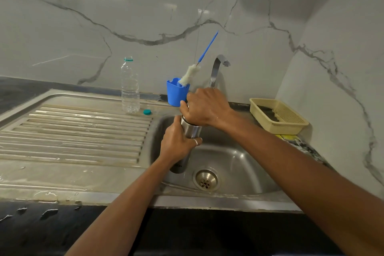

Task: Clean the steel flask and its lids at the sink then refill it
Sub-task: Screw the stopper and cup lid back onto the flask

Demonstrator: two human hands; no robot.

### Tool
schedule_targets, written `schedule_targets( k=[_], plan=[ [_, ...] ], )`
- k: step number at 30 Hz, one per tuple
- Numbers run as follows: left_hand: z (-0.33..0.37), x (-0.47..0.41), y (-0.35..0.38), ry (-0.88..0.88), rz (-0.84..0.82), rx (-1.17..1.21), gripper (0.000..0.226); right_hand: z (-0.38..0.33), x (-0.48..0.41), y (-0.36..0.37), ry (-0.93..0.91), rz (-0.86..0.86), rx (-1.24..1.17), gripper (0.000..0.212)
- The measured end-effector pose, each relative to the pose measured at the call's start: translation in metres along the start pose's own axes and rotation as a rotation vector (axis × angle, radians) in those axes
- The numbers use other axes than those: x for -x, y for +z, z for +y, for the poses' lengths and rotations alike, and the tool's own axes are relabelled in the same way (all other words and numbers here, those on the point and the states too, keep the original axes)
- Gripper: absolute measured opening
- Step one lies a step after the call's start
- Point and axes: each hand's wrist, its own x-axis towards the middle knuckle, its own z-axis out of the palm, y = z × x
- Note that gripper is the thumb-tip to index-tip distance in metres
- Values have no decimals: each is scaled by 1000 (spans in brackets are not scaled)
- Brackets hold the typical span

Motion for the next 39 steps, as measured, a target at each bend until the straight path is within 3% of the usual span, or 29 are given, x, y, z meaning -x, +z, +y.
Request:
schedule_targets(
  k=[8, 11, 13, 15, 17, 19, 22, 24, 26, 29, 31, 36, 39],
  plan=[
    [5, 5, 0, 7, 51, -64, 65, -9, 1, -10, 124, 4, -14, 40],
    [7, 6, 2, 16, 55, -54, 64, -5, 3, -8, 178, -26, -77, 49],
    [8, 6, 2, 18, 67, -40, 64, -1, 5, -13, 219, -92, -227, 62],
    [10, 5, 0, 10, 83, -16, 67, 6, 11, -21, 339, -135, -600, 66],
    [10, 3, -2, 0, 104, 5, 68, 16, 21, -18, 581, -77, -1025, 51],
    [9, 1, -4, -2, 116, 7, 67, 25, 36, 2, 684, -83, -1056, 24],
    [8, 0, -4, -8, 117, 7, 66, 25, 58, 42, 582, -444, -863, 23],
    [9, -1, -3, -15, 124, 25, 68, 14, 74, 55, 504, -644, -906, 40],
    [9, -2, -2, -19, 132, 46, 68, 0, 83, 64, 446, -697, -1025, 66],
    [9, -3, -1, -17, 138, 76, 67, -21, 85, 83, 428, -617, -1161, 98],
    [11, -5, -1, 1, 142, 82, 67, -29, 84, 96, 493, -491, -1230, 107],
    [15, -7, -7, 7, 150, 122, 70, -34, 79, 93, 476, -308, -1172, 74],
    [27, -10, -21, 33, 136, 150, 69, -32, 69, 83, 401, -265, -1175, 70]
  ],
)
